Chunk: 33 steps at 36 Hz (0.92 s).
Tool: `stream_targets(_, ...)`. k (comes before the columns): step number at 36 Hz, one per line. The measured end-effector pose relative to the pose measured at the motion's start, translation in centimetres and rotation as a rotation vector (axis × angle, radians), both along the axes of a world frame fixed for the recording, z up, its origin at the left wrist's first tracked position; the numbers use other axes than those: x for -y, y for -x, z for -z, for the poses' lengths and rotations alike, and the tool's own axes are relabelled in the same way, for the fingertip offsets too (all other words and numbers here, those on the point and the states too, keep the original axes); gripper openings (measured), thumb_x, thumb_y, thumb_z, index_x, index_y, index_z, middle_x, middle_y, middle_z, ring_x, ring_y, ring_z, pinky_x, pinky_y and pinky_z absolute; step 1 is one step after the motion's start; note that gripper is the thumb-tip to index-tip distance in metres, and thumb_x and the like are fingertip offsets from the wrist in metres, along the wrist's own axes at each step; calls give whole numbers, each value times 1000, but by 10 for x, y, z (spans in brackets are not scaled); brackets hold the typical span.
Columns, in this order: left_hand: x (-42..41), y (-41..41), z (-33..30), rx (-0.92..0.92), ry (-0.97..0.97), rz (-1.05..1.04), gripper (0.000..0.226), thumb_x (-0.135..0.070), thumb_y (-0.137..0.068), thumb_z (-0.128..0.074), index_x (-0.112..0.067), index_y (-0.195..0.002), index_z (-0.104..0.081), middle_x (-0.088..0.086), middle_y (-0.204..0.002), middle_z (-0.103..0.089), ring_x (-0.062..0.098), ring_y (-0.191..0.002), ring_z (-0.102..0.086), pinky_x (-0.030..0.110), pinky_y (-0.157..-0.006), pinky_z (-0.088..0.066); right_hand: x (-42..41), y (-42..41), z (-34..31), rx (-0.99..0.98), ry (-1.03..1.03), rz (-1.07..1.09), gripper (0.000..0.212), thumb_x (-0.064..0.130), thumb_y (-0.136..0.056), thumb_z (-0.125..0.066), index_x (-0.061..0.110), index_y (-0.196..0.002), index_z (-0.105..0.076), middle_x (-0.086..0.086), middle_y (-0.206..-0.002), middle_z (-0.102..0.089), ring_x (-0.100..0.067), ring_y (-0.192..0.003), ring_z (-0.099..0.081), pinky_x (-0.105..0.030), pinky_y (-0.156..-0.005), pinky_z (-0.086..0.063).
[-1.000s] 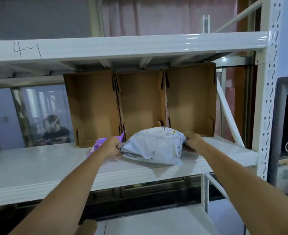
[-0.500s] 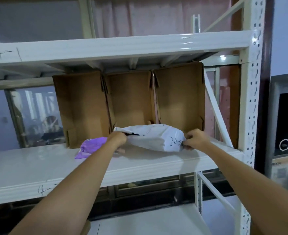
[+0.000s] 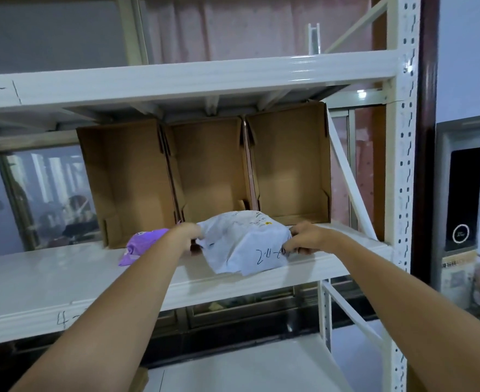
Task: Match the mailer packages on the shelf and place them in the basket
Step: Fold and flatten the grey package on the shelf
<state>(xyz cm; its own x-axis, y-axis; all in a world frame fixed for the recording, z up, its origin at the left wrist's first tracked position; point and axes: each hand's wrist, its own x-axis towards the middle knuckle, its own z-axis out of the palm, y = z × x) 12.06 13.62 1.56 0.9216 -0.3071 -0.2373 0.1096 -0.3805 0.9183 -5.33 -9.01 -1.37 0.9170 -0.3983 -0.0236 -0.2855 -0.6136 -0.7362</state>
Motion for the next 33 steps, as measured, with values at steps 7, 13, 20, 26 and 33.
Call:
stream_targets(7,4,-25,9,327,-100,-88,41,2,-96,-42,7,-137,-43,24,-140,-47,36,-128,-47,37,-86,-43,9,1,-11,-116,-104,-132,45,-9,-78,-61,18,-46,-42,1,-46,-40,-9,-36,-30,-18,-38,-23)
stream_targets(13,12,-50,19,276,29,-1,29,13,-85,-41,5,-110,-53,16,-91,-51,21,-79,-44,24,-53,-28,9,-8,-10,-165,-415,-144,15,0,-72,-49,10,-63,-46,0,-57,-38,-8,-42,-25,-17,-38,-17)
stream_targets(20,22,-53,25,206,247,-19,33,10,-84,-41,-8,-100,-64,11,-79,-57,24,-73,-53,27,-61,-43,18,-58,1,181,-565,280,32,46,-91,-58,14,-94,-62,-6,-89,-63,-16,-60,-56,-21,-47,-37)
stream_targets(26,7,-45,21,281,155,-48,37,3,-88,-42,-3,-122,-57,17,-96,-60,28,-87,-56,29,-70,-42,17,-87,7,439,-436,430,35,16,-96,-53,7,-63,-58,-9,-62,-58,-20,-54,-50,-26,-50,-42)
stream_targets(33,-21,-48,14,406,111,-50,31,1,-87,-39,-5,-107,-62,15,-96,-65,24,-81,-56,33,-72,-47,36,-76,2,324,-443,475,36,24,-101,-46,3,-75,-58,-13,-65,-58,-19,-50,-47,-24,-42,-35)
